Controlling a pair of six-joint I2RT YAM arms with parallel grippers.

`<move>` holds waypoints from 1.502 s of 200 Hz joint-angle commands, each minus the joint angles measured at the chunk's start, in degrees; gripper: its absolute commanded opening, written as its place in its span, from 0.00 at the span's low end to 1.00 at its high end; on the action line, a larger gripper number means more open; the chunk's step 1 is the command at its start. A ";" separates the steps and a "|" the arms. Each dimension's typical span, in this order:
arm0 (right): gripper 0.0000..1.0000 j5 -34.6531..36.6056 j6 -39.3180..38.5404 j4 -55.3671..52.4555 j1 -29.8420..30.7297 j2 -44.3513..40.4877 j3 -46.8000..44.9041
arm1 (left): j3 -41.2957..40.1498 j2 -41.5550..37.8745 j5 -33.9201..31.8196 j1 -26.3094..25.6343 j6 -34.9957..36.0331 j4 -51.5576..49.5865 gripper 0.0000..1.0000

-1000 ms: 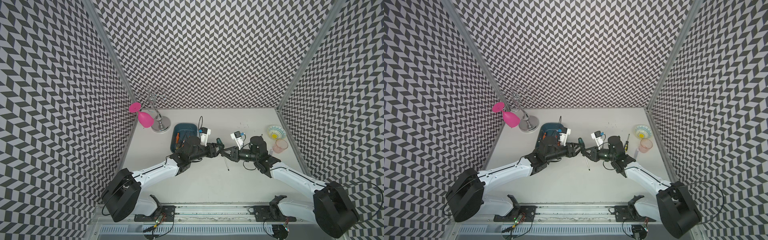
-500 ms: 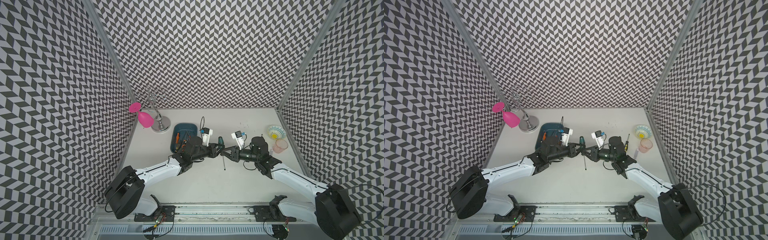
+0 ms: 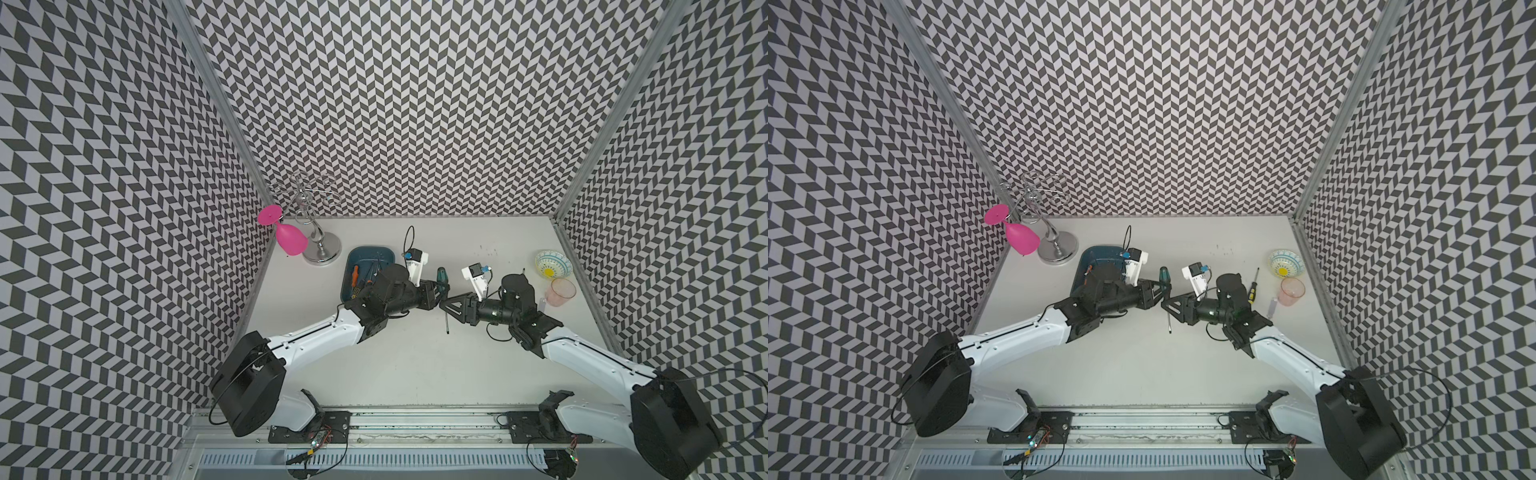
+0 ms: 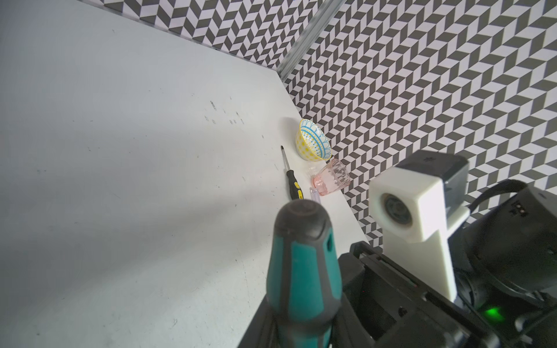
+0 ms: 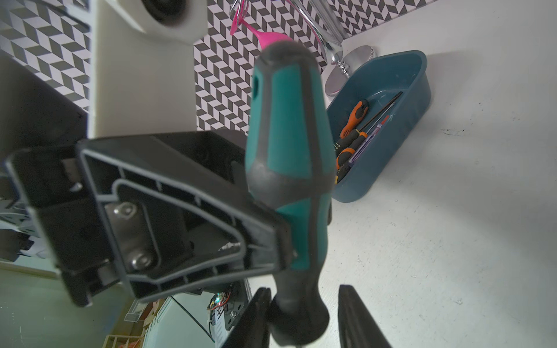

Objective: Put the screwdriver on the desktop into the storage box
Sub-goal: Place the screwdriver in the storage box.

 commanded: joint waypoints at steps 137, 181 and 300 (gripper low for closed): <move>0.39 7.32 -1.90 -2.95 -1.84 -1.67 -3.32 | 20.29 2.97 -23.13 15.48 16.00 -40.53 0.00; 0.39 7.48 -1.86 -2.95 -2.08 -2.07 -4.00 | 27.33 11.30 -25.63 17.57 18.11 -42.75 0.00; 0.39 6.85 -1.49 -1.65 -2.34 -0.99 -4.61 | 35.64 28.24 -26.87 18.65 19.75 -42.43 0.00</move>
